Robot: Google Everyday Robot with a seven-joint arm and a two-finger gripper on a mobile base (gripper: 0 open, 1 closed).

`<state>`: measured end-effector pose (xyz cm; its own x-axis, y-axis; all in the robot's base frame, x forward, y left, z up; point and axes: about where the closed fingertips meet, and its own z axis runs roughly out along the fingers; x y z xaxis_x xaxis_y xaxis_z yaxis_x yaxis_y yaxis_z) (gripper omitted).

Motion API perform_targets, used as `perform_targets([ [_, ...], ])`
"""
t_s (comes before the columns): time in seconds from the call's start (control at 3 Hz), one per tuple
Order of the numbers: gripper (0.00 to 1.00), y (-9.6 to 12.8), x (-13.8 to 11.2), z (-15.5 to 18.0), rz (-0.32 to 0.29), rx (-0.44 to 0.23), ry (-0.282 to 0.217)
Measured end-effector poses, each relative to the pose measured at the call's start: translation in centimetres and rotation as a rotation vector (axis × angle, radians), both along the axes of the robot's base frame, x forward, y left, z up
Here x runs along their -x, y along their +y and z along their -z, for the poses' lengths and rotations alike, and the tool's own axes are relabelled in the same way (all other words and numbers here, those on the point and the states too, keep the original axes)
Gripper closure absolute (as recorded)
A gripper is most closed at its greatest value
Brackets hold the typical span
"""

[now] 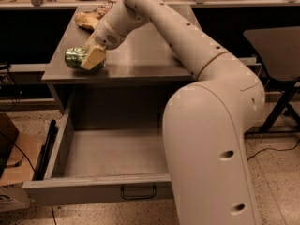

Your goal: Place green can into top drawer

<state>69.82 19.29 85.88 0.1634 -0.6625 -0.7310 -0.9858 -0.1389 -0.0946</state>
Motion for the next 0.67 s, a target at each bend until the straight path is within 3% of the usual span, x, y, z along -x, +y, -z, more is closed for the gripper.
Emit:
perform_targets([
  [0.33,1.0,-1.3,2.4,-1.4,-0.07,-0.039,-0.05],
  [0.67,1.0,-3.7,5.6,-2.2,-0.13,-0.063,-0.12],
])
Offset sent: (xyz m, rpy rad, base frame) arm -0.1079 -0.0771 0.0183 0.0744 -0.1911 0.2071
